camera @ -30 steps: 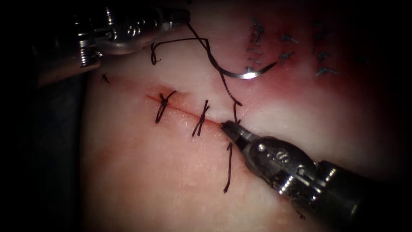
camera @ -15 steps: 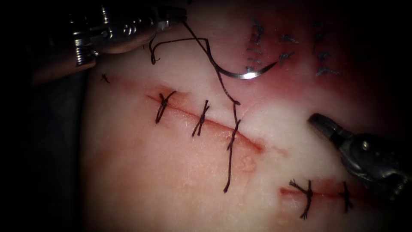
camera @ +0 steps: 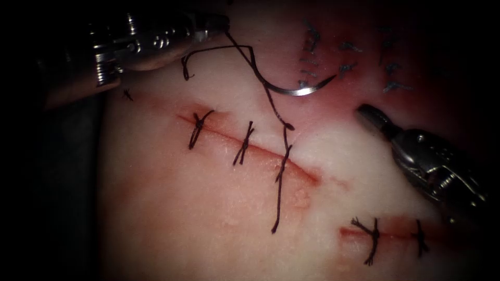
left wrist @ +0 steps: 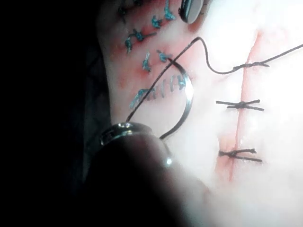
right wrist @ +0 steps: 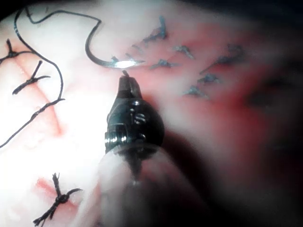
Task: Wound Closure
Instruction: Move the suture piece out of the way.
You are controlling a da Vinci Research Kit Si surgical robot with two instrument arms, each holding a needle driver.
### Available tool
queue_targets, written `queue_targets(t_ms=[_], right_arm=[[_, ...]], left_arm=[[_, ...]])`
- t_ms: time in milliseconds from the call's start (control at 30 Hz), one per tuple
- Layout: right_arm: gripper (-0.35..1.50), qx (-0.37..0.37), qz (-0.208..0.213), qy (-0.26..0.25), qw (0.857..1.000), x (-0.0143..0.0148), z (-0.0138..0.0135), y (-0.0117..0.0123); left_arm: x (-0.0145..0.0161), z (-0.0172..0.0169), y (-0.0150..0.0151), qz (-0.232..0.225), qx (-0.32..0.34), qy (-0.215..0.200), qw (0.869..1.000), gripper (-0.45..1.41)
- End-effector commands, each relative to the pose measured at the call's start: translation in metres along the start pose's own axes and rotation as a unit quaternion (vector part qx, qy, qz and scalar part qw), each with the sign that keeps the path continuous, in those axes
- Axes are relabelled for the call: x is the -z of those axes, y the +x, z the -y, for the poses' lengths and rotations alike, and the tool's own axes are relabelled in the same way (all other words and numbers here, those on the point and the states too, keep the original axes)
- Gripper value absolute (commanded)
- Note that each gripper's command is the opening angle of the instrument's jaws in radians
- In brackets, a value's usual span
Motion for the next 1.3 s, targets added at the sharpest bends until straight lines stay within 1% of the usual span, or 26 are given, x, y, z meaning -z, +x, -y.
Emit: queue_targets(t_ms=[33,67,100,133,167,200,267,367,467,533,633,733,767,800,867,933,1000,1033,1100,1133,1200,1267,1300], right_arm=[[0.37,-0.011,0.008,0.002,1.000,-0.0013,-0.0005,-0.0005],[0.86,-0.014,0.018,0.002,1.000,-0.0016,-0.0009,-0.0012],[1.15,-0.009,0.036,0.000,0.999,-0.0019,-0.0015,-0.0022],[1.15,-0.009,0.036,0.000,0.999,-0.0019,-0.0015,-0.0022],[1.20,-0.006,0.048,-0.001,0.999,-0.0020,-0.0018,-0.0027],[1.28,-0.001,0.070,-0.006,0.998,-0.0023,-0.0023,-0.0036],[1.33,0.007,0.106,-0.019,0.994,-0.0026,-0.0029,-0.0048],[1.33,0.016,0.150,-0.017,0.988,-0.0026,-0.0035,-0.0064],[1.31,0.026,0.179,-0.011,0.983,-0.0015,-0.0040,-0.0085],[1.25,0.033,0.188,-0.007,0.982,-0.0005,-0.0043,-0.0097],[1.25,0.042,0.200,0.000,0.979,0.0016,-0.0047,-0.0115],[1.26,0.046,0.202,0.002,0.978,0.0040,-0.0048,-0.0126],[1.36,0.049,0.203,-0.006,0.978,0.0045,-0.0048,-0.0127],[1.40,0.051,0.207,-0.017,0.977,0.0055,-0.0046,-0.0125],[1.41,0.058,0.203,-0.014,0.977,0.0069,-0.0043,-0.0120],[1.45,0.062,0.188,-0.011,0.980,0.0085,-0.0037,-0.0111],[1.48,0.088,0.164,-0.005,0.983,0.0097,-0.0034,-0.0099],[1.48,0.098,0.148,0.007,0.984,0.0100,-0.0032,-0.0092],[1.48,0.108,0.106,0.032,0.988,0.0103,-0.0029,-0.0080],[1.48,0.119,0.076,0.052,0.989,0.0102,-0.0027,-0.0071],[1.48,0.156,0.039,0.071,0.984,0.0100,-0.0023,-0.0057],[1.48,0.208,0.032,0.086,0.974,0.0097,-0.0017,-0.0041],[1.45,0.225,0.032,0.090,0.970,0.0095,-0.0014,-0.0033]], left_arm=[[-0.0006,0.0006,0.0002,-0.003,0.000,0.001,1.000,-0.35],[-0.0005,0.0005,0.0001,-0.003,0.003,0.001,1.000,-0.35],[-0.0004,0.0005,0.0000,-0.006,0.005,0.000,1.000,-0.35],[-0.0004,0.0005,0.0000,-0.006,0.005,0.000,1.000,-0.35],[-0.0004,0.0005,0.0000,-0.006,0.005,0.000,1.000,-0.35],[-0.0003,0.0004,0.0000,-0.005,0.007,0.001,1.000,-0.35],[-0.0003,0.0002,0.0001,-0.005,0.006,0.000,1.000,-0.35],[-0.0001,-0.0004,0.0001,-0.004,0.003,-0.002,1.000,-0.35],[0.0004,-0.0009,0.0000,-0.005,0.002,-0.003,1.000,-0.35],[0.0008,-0.0011,-0.0002,-0.006,0.006,-0.004,1.000,-0.35],[0.0014,-0.0012,-0.0005,-0.004,0.007,-0.005,1.000,-0.35],[0.0021,-0.0013,-0.0007,-0.006,0.007,-0.010,1.000,-0.35],[0.0022,-0.0013,-0.0008,-0.006,0.007,-0.011,1.000,-0.35],[0.0026,-0.0015,-0.0008,-0.005,0.008,-0.013,1.000,-0.35],[0.0033,-0.0021,-0.0008,-0.002,0.012,-0.019,1.000,-0.35],[0.0041,-0.0029,-0.0006,-0.002,0.016,-0.030,0.999,-0.35],[0.0048,-0.0037,-0.0004,0.000,0.018,-0.039,0.999,-0.35],[0.0051,-0.0041,-0.0003,0.001,0.021,-0.044,0.999,-0.35],[0.0057,-0.0051,0.0001,0.004,0.027,-0.054,0.998,-0.35],[0.0060,-0.0056,0.0003,0.006,0.029,-0.059,0.998,-0.35],[0.0068,-0.0067,0.0007,0.002,0.034,-0.070,0.997,-0.35],[0.0074,-0.0076,0.0011,0.000,0.043,-0.076,0.996,-0.35],[0.0076,-0.0079,0.0013,0.000,0.042,-0.079,0.996,-0.35]])
